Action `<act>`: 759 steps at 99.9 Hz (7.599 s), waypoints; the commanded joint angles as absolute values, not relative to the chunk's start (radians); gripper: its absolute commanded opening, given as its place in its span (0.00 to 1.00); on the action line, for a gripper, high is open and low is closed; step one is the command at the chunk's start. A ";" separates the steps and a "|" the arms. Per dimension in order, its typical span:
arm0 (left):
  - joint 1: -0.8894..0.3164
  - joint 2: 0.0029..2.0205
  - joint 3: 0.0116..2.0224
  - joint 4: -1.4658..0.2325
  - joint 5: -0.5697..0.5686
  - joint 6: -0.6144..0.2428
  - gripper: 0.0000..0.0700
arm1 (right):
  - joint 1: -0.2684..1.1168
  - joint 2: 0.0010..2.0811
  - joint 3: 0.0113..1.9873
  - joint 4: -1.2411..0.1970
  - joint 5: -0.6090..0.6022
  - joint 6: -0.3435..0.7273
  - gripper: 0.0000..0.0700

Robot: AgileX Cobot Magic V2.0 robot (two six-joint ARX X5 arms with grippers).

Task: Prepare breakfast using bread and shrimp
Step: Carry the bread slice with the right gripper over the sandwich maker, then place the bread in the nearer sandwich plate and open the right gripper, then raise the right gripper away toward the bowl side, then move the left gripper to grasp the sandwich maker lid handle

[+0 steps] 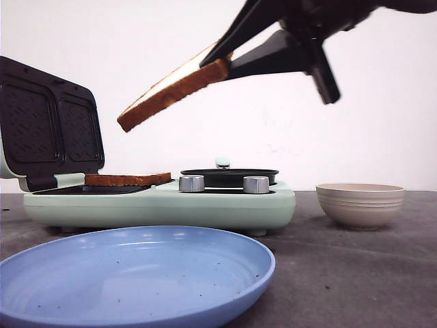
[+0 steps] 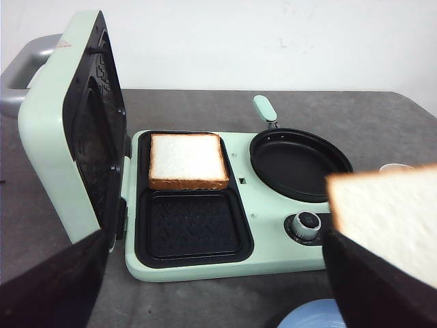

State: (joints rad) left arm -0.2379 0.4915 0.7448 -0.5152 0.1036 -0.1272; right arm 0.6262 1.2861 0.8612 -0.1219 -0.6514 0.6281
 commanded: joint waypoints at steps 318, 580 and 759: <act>-0.241 0.482 0.750 -0.502 0.101 -0.133 0.79 | 0.672 2.023 1.638 -0.399 -0.453 0.467 0.49; -0.181 0.588 0.841 -0.422 0.080 -0.407 0.74 | 0.593 0.671 0.524 -0.217 0.078 0.195 0.47; 0.353 1.446 1.013 0.181 0.682 -0.957 0.73 | 0.593 0.672 0.524 -0.227 0.079 0.194 0.47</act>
